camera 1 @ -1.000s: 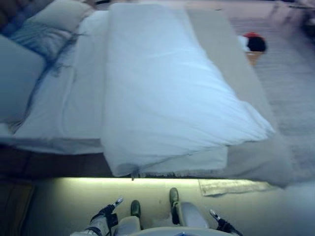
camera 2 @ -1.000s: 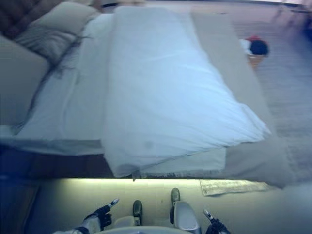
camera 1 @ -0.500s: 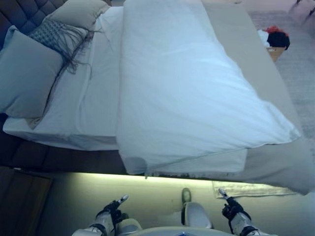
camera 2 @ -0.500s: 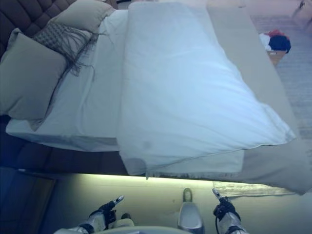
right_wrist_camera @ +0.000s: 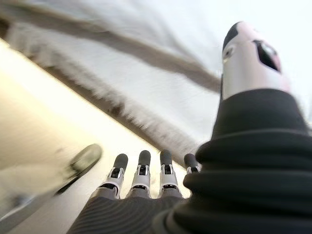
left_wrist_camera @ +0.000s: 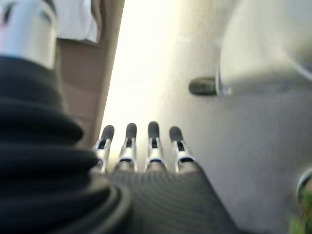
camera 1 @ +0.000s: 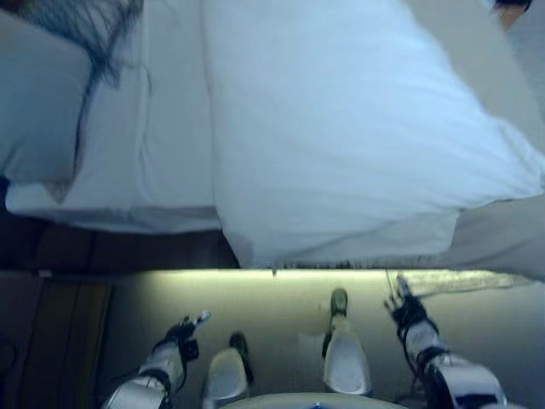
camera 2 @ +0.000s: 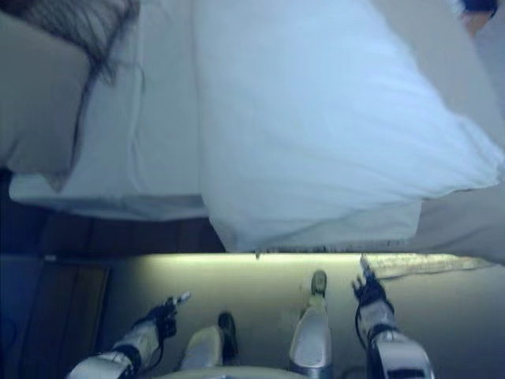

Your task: Make the bed neatly

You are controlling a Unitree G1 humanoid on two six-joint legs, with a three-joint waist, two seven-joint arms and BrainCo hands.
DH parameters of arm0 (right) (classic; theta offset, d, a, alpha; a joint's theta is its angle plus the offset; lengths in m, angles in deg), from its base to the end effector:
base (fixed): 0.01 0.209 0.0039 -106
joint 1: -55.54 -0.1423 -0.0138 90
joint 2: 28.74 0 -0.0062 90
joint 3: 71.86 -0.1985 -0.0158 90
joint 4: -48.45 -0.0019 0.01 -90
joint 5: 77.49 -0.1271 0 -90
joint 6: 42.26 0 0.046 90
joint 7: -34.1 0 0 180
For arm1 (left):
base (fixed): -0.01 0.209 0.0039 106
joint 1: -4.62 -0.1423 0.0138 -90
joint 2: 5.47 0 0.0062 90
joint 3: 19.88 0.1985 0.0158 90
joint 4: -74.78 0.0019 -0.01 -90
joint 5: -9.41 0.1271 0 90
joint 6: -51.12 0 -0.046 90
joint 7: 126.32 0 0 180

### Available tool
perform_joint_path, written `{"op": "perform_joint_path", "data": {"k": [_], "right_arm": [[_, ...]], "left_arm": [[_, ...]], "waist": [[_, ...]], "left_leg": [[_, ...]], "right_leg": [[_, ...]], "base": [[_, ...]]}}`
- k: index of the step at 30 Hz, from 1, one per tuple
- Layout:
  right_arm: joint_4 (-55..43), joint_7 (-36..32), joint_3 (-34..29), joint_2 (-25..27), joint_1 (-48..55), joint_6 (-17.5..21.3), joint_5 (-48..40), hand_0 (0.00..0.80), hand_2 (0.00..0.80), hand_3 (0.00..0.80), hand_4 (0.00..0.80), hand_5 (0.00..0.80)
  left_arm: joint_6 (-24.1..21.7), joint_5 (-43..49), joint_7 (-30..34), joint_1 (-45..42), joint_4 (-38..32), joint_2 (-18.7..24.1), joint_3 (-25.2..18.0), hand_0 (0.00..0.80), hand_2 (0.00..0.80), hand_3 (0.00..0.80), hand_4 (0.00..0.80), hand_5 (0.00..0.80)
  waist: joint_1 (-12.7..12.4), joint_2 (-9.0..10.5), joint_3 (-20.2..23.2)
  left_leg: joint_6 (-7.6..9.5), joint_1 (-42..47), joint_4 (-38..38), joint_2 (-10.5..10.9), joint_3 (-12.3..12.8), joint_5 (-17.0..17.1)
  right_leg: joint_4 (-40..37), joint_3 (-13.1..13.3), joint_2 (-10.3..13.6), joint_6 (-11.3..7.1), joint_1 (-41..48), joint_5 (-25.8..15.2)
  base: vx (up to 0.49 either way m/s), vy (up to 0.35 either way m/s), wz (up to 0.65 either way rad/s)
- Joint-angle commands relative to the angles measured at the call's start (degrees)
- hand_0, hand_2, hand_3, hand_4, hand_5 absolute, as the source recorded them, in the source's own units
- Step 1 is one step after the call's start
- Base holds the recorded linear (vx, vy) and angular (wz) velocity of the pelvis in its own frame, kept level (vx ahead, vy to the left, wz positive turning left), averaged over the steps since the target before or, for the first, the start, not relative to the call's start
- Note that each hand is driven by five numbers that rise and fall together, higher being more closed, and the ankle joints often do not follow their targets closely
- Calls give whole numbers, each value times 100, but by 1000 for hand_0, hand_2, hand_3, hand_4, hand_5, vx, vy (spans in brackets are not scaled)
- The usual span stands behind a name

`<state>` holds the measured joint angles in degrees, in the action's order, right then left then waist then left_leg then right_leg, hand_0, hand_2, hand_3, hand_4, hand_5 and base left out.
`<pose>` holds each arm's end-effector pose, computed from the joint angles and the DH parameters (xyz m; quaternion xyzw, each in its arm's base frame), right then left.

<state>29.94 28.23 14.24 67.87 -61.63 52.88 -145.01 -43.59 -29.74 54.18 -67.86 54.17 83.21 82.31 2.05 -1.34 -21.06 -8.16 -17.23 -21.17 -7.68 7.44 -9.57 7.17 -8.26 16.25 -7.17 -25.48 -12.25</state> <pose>0.2303 -0.2766 -0.0289 0.3871 0.1782 -0.2719 0.8628 0.1834 0.2177 -0.0803 -0.1125 0.3864 0.1261 0.9067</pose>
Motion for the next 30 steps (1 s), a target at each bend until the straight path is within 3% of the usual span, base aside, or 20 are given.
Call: {"op": "perform_joint_path", "data": {"k": [1,7,14,30], "right_arm": [[-420,-197,-110,402,-574,-136,-308,0,0,0,0,0],[-434,20,-72,1195,-1312,-172,-363,0,0,0,0,0],[-250,390,-9,1745,-1995,-171,-352,0,0,0,0,0],[-496,441,275,2460,-2875,-421,231,0,0,0,0,0]], "left_arm": [[-106,-224,31,121,-354,87,130,0,0,0,0,0],[-93,-509,-249,128,-1091,120,456,0,0,0,0,0],[-207,-916,-411,32,-1625,319,494,0,0,0,0,0],[-681,-1193,-325,-522,-2288,354,556,0,0,0,0,0]], "waist": [[-136,-126,-301],[-207,-397,-580],[-283,-672,-766],[-372,-882,-874]], "left_leg": [[55,-803,60,-63,-316,870],[112,-1672,-377,55,-416,792],[168,-2258,-483,145,-474,938],[146,-2569,-37,110,-470,1284]], "right_leg": [[905,209,240,-266,-305,496],[1434,300,172,-215,-1140,675],[1747,322,89,-134,-1760,736],[1627,267,-172,21,-2187,673]], "base": [[-144,-57,11],[-128,-65,8],[-76,-60,2],[-18,-31,-1]]}}
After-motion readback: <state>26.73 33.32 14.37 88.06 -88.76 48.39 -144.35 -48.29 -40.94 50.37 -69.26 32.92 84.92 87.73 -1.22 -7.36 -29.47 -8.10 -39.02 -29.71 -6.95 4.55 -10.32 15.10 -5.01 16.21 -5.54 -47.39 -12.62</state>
